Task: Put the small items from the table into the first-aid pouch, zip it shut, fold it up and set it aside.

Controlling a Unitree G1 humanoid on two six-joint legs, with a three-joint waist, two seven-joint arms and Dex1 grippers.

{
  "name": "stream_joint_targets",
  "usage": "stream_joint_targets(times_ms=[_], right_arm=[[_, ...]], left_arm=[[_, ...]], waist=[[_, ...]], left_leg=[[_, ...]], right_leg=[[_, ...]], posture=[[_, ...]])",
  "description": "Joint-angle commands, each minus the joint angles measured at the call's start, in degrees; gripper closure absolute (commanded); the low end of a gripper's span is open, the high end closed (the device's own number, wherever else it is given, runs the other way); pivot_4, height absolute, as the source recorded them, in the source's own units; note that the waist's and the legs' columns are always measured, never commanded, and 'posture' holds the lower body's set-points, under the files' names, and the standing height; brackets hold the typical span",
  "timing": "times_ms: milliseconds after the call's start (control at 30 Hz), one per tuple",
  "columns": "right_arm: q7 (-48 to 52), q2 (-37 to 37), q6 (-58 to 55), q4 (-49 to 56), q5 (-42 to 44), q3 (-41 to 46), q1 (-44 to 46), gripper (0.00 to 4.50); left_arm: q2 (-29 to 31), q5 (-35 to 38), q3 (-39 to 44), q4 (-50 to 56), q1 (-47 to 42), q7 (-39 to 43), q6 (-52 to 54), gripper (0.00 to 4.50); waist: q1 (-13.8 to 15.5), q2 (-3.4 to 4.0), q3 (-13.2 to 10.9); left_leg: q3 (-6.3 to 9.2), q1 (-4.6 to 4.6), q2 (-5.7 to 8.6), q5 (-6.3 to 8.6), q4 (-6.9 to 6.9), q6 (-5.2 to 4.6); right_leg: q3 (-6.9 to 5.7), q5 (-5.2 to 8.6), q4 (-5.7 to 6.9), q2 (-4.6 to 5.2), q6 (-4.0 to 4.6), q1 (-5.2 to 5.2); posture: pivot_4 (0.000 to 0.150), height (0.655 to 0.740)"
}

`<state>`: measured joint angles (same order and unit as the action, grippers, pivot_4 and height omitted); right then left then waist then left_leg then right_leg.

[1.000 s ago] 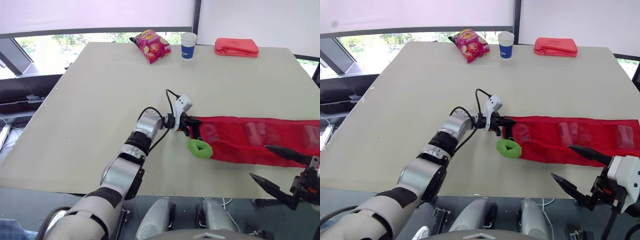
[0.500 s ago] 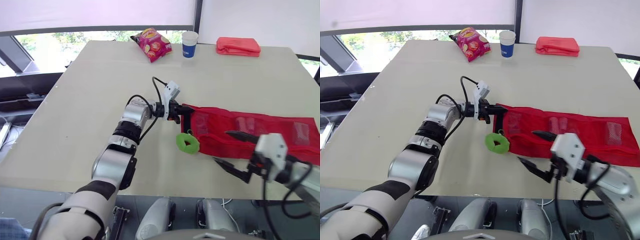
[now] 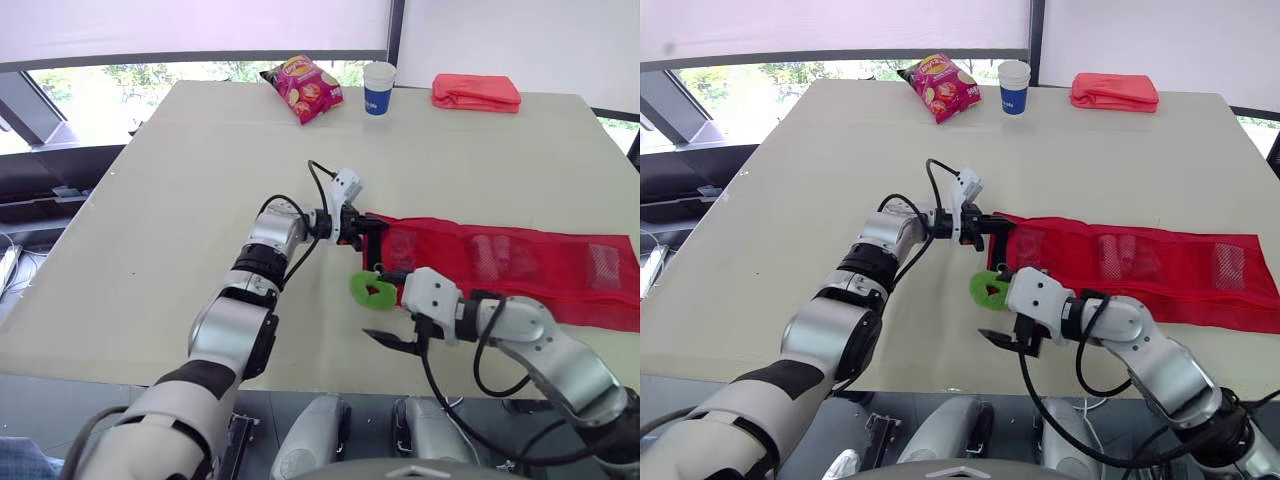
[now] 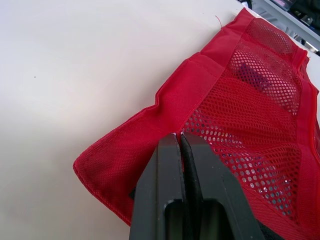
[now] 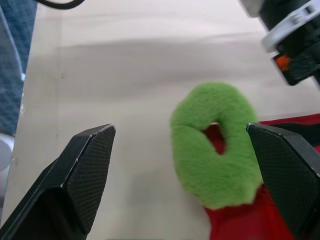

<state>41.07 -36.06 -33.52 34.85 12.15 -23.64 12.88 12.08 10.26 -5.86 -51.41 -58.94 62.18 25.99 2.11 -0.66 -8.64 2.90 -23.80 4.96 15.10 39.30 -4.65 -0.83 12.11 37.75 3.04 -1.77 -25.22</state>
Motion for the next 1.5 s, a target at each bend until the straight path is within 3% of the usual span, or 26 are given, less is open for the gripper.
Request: stream_joint_targets(times_ms=[33, 100, 200, 433, 767, 933, 1033, 1133, 1167, 1500], right_arm=[[0.75, 0.28, 0.25, -0.24, -1.1, -1.15, 0.63, 0.0], [0.27, 0.52, 0.59, -1.54, -2.85, -1.98, 0.92, 0.0], [-0.9, 1.4, 2.56, -4.37, -6.28, -3.26, 1.52, 0.73], [-2.16, 4.28, 2.42, -3.8, -6.18, -0.68, 0.9, 4.44], [-3.75, 7.49, -2.88, 0.64, 1.19, 8.13, -2.96, 4.48], [-1.76, 4.07, -1.6, 1.3, -1.43, 4.85, -2.85, 4.48], [-0.43, 2.87, -2.11, 1.56, -1.85, 2.17, -2.1, 3.63], [-1.71, 4.42, -2.34, 0.7, -2.73, 0.91, -0.8, 2.06], [-2.01, 5.04, -2.71, 0.02, -3.36, -0.07, -0.16, 1.86], [-4.6, 6.84, -13.51, -3.94, -8.24, -6.02, 4.83, 1.86]], left_arm=[[-0.4, 0.32, 1.12, -0.11, -1.73, -0.01, -0.79, 4.44], [-0.5, 0.27, 1.24, -0.27, -1.77, -0.08, -0.73, 4.44], [-0.65, 0.16, 1.21, -0.54, -1.84, -0.01, -0.67, 4.5], [-0.78, -0.23, 0.95, -0.48, -1.66, 0.19, -0.84, 4.5], [-0.5, -1.3, 0.76, -0.52, -0.9, 0.63, -2.37, 4.5], [-0.41, -1.74, 0.84, -1.11, -0.72, 0.62, -3.04, 4.5], [-0.4, -1.93, 0.85, -1.23, -0.67, 0.62, -3.16, 4.5], [-0.28, -2.02, 0.79, -1.33, -0.68, 0.75, -3.2, 4.5], [-0.21, -2.06, 0.74, -1.26, -0.59, 0.79, -3.12, 4.5], [0.3, -2.32, 0.36, -0.35, 0.15, 1.2, -2.63, 4.5]], waist=[[0.0, 0.0, 0.0], [-0.1, 0.0, 0.0], [-0.15, 0.0, 0.0], [-0.21, 0.0, 0.0], [-0.36, 0.0, 0.0], [-0.77, 0.01, 0.0], [-1.08, 0.0, 0.0], [-1.3, 0.0, 0.0], [-1.31, 0.0, 0.0], [-1.34, 0.01, 0.01]], left_leg=[[0.01, 0.0, 0.0, 0.0, 0.0, 0.0], [0.0, 0.0, 0.0, 0.0, 0.0, 0.0], [0.0, 0.0, 0.0, -0.01, 0.0, 0.01], [0.0, 0.0, 0.02, -0.02, 0.0, 0.04], [0.02, 0.0, 0.02, -0.02, -0.01, 0.04], [0.02, 0.01, 0.02, -0.03, -0.01, 0.05], [0.02, 0.01, 0.03, -0.03, -0.01, 0.05], [0.03, 0.01, 0.02, -0.04, -0.02, 0.07], [0.03, 0.01, 0.02, -0.05, -0.02, 0.08], [0.04, 0.01, 0.03, -0.05, -0.03, 0.09]], right_leg=[[0.0, 0.0, 0.0, 0.0, 0.0, 0.0], [0.0, 0.0, 0.0, 0.0, 0.0, 0.0], [0.0, 0.0, 0.03, 0.0, 0.0, -0.01], [0.01, 0.0, 0.05, 0.0, 0.0, -0.02], [0.01, 0.0, 0.06, 0.0, 0.0, -0.03], [0.01, 0.0, 0.09, 0.0, 0.0, -0.04], [0.0, 0.0, 0.08, 0.0, 0.0, -0.03], [0.0, 0.0, 0.11, 0.0, 0.01, -0.05], [0.01, 0.0, 0.11, 0.0, 0.0, -0.05], [0.01, 0.0, 0.12, 0.0, 0.01, -0.07]], posture=[[0.15, 0.7395], [0.15, 0.7395], [0.15, 0.7395], [0.15, 0.7395], [0.15, 0.7395], [0.15, 0.7395], [0.15, 0.7395], [0.15, 0.7395], [0.15, 0.7395], [0.15, 0.7395]])
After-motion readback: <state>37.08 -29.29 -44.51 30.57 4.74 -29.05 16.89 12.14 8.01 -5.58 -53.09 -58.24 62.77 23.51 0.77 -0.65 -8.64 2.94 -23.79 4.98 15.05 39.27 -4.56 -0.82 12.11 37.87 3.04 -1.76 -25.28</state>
